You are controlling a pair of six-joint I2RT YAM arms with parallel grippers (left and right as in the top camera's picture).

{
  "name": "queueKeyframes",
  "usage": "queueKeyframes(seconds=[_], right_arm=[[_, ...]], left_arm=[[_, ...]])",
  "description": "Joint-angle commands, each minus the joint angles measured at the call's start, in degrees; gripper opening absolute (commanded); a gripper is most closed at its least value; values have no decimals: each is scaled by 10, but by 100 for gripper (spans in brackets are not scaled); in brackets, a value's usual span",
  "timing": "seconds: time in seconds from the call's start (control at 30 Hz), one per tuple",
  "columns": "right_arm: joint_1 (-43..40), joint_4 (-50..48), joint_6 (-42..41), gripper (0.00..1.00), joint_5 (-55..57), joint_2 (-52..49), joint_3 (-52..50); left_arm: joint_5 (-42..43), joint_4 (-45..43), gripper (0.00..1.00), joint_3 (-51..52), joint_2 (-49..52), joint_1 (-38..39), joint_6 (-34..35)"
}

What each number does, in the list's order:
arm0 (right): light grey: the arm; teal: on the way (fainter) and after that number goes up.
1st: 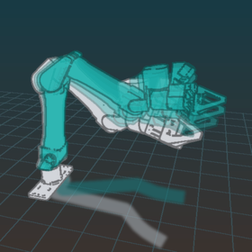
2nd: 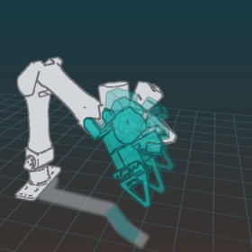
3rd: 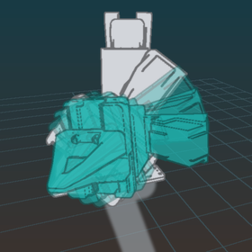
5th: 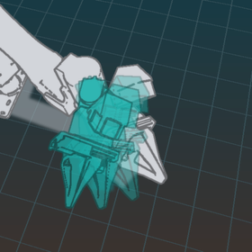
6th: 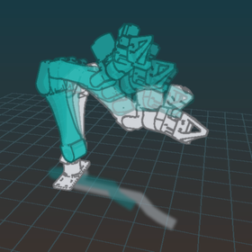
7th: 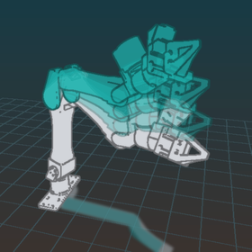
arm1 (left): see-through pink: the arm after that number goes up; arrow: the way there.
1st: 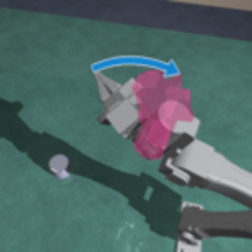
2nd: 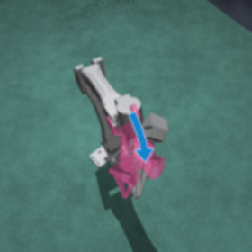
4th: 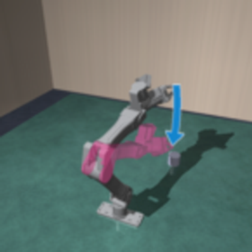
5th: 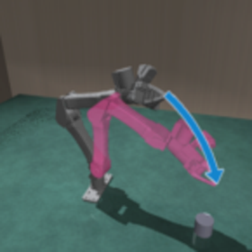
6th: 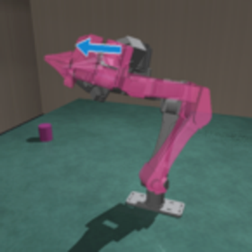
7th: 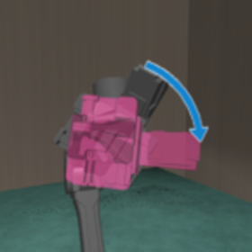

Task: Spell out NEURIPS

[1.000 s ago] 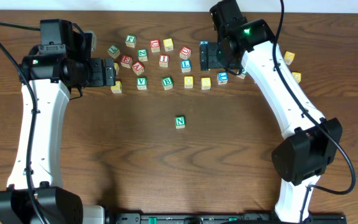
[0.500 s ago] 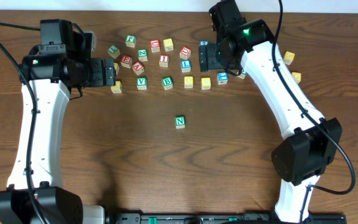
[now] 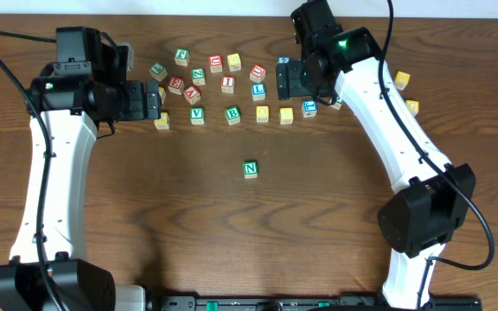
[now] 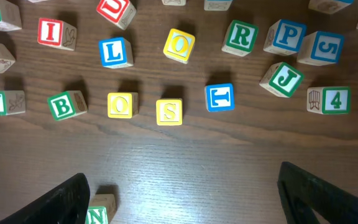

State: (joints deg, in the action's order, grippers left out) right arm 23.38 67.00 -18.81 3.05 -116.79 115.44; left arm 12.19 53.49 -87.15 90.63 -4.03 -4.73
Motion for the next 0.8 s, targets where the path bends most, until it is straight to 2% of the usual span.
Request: queueKeyframes(seconds=[0.0, 0.13, 0.4, 0.57, 0.73, 0.77], right_arm=[[2, 7, 7, 92, -2, -4, 12], [-5, 18, 7, 93, -6, 4, 16], [-25, 31, 7, 95, -13, 21, 16], [-28, 32, 7, 95, -16, 21, 16], [-28, 35, 7, 95, -17, 21, 16], [-28, 36, 7, 95, -17, 21, 16]], left_arm=[[16, 2, 98, -15, -3, -1, 38], [21, 2, 97, -15, -3, -1, 73], [36, -22, 98, -16, -3, 7, 72], [-22, -37, 98, -25, 1, 33, 83], [-65, -17, 98, -91, 38, 51, 85], [-68, 8, 98, -149, 76, 51, 90]])
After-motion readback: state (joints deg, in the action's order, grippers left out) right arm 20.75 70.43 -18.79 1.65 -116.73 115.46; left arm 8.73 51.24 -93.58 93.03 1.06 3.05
